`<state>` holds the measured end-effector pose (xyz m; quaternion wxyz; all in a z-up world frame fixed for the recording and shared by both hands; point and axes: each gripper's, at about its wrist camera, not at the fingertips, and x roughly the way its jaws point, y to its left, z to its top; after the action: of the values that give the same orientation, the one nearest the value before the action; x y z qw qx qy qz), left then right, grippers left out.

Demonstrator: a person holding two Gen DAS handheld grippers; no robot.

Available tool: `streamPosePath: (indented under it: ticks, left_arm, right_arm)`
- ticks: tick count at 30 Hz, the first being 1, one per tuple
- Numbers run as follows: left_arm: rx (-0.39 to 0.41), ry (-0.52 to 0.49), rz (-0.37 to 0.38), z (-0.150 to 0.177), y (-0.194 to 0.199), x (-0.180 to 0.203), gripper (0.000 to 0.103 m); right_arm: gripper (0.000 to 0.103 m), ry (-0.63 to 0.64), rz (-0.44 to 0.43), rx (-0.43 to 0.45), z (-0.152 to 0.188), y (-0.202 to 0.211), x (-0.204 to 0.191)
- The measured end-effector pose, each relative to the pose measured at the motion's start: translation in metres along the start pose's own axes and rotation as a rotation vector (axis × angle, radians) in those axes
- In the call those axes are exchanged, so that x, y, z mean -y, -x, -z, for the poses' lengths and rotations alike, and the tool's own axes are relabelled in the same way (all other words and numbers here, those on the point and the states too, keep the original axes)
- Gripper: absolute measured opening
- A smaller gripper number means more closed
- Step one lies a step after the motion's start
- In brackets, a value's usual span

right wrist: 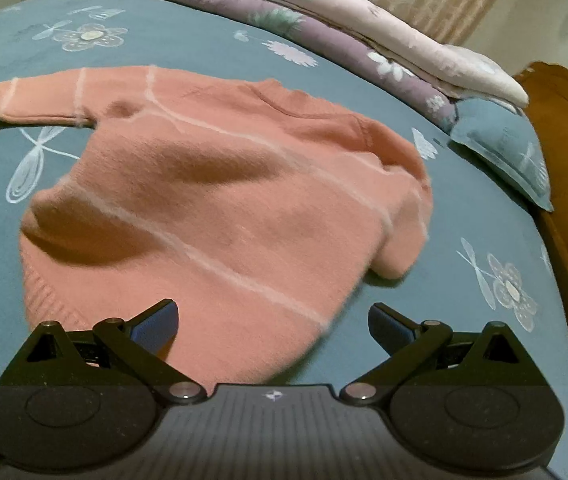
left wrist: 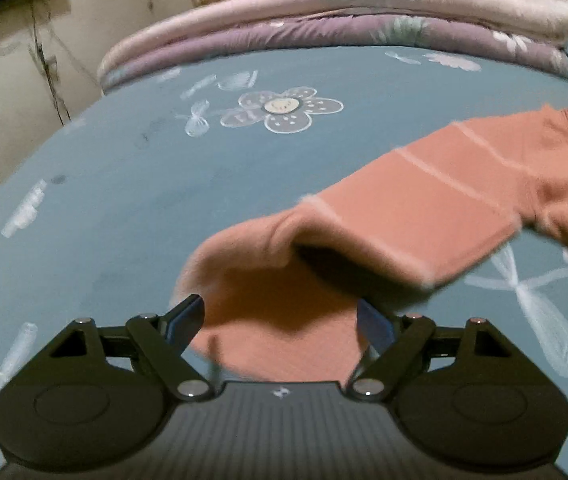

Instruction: Fold clothes

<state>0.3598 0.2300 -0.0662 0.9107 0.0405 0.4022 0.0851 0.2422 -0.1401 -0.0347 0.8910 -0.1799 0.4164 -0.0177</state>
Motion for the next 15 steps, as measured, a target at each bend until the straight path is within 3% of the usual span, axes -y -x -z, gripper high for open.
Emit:
streamPosePath:
  ticks: [4,7,10,15]
  left_arm:
    - [-0.074,0.118,-0.027,-0.010,-0.018,0.003,0.084]
    - [-0.123,0.161,-0.060,-0.012,-0.026,0.003,0.086]
    - [-0.138,0.160,-0.075,-0.009,-0.025,0.002,0.089]
    - [-0.167,0.190,-0.105,0.001,-0.019,-0.020,0.094]
  right_arm:
    - [0.103,-0.050,0.020,-0.016,0.002,0.002,0.010]
    - [0.103,-0.087,-0.024,-0.002,-0.007,0.009,0.014]
    - [0.103,-0.084,-0.109,0.061,-0.026,0.030,0.016]
    - [0.103,-0.051,-0.352,0.167,-0.056,0.066,0.009]
